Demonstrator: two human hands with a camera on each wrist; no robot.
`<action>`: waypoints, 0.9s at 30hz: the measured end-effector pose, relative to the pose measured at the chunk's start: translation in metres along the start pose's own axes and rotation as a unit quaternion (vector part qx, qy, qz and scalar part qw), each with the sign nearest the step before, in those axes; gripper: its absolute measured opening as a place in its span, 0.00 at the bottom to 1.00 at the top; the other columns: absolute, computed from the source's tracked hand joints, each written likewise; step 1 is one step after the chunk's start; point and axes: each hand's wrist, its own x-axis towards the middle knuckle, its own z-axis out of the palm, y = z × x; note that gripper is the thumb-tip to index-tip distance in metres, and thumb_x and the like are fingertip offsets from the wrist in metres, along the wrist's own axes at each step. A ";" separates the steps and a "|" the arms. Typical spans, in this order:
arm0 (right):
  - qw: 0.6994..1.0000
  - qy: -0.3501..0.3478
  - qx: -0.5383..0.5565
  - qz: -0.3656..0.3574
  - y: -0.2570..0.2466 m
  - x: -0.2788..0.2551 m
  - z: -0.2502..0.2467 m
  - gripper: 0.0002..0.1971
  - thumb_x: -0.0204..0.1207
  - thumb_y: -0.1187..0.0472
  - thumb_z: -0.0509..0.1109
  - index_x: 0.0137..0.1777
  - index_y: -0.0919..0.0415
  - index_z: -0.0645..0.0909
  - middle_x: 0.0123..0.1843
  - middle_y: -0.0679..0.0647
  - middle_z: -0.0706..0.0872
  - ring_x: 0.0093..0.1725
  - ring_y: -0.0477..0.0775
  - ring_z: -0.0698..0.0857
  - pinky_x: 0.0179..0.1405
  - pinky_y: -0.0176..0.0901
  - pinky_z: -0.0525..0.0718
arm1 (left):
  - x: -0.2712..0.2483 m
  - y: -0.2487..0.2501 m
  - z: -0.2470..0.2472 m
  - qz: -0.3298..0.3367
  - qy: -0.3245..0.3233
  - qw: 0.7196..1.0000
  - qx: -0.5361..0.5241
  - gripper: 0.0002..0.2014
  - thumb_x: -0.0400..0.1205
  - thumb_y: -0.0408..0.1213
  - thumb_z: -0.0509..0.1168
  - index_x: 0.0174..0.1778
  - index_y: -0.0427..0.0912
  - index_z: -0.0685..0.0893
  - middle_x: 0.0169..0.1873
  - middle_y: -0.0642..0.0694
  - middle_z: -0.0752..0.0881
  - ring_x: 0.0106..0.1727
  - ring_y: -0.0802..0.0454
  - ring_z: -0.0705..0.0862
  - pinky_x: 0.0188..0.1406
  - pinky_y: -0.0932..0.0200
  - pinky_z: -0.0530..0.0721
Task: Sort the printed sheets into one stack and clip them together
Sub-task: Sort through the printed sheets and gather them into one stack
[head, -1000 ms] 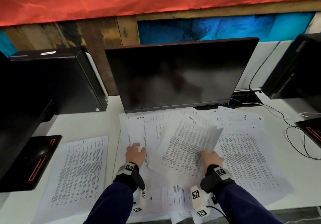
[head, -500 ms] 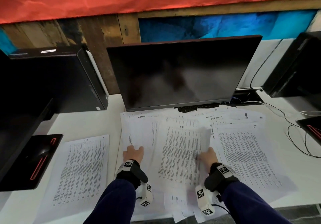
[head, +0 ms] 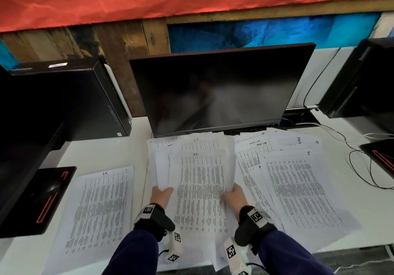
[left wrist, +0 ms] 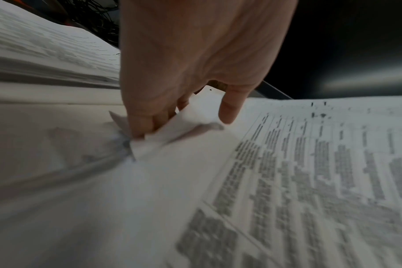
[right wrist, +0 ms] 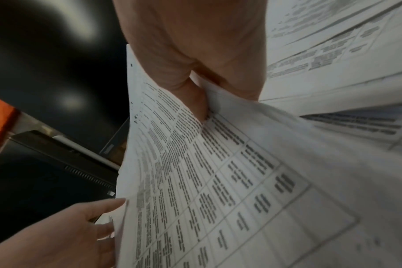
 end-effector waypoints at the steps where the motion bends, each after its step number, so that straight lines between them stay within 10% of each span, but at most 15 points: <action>1: 1.000 0.001 0.005 -0.013 -0.001 -0.004 -0.003 0.15 0.75 0.72 0.61 0.60 0.61 0.79 0.54 0.59 0.88 0.54 0.61 0.86 0.59 0.61 0.85 | -0.001 -0.001 0.000 0.001 0.004 1.000 -0.019 0.40 0.75 0.46 0.67 0.79 0.33 0.59 0.71 0.35 0.73 0.70 0.38 0.74 0.69 0.47 0.72; 9: 0.997 0.076 0.023 0.005 0.013 0.006 -0.108 0.12 0.77 0.74 0.62 0.58 0.67 0.80 0.49 0.62 0.88 0.46 0.61 0.86 0.46 0.51 0.86 | -0.029 0.011 0.016 0.125 0.181 0.970 0.105 0.22 0.83 0.48 0.59 0.71 0.44 0.70 0.71 0.38 0.71 0.70 0.38 0.71 0.68 0.42 0.69; 15: 0.983 0.148 -0.065 0.089 0.032 0.043 -0.204 0.14 0.80 0.72 0.60 0.64 0.73 0.77 0.44 0.64 0.84 0.42 0.61 0.83 0.39 0.46 0.81 | -0.060 0.025 0.101 0.204 0.036 0.971 0.118 0.17 0.84 0.44 0.59 0.68 0.43 0.73 0.67 0.41 0.74 0.62 0.43 0.79 0.65 0.48 0.78; 19: 0.938 0.209 -0.231 0.154 0.038 0.048 -0.231 0.27 0.72 0.62 0.68 0.72 0.64 0.70 0.68 0.69 0.76 0.65 0.70 0.77 0.68 0.57 0.75 | -0.072 0.028 0.162 0.131 -0.116 0.973 0.153 0.23 0.84 0.43 0.59 0.73 0.36 0.70 0.71 0.39 0.75 0.69 0.42 0.77 0.70 0.49 0.76; 27: 0.917 0.209 -0.252 0.228 0.042 0.039 -0.265 0.46 0.61 0.44 0.75 0.77 0.58 0.60 0.71 0.65 0.67 0.69 0.71 0.70 0.70 0.65 0.70 | -0.049 0.025 0.206 -0.036 -0.140 0.988 0.054 0.37 0.70 0.45 0.63 0.75 0.33 0.67 0.68 0.36 0.77 0.67 0.39 0.79 0.66 0.48 0.80</action>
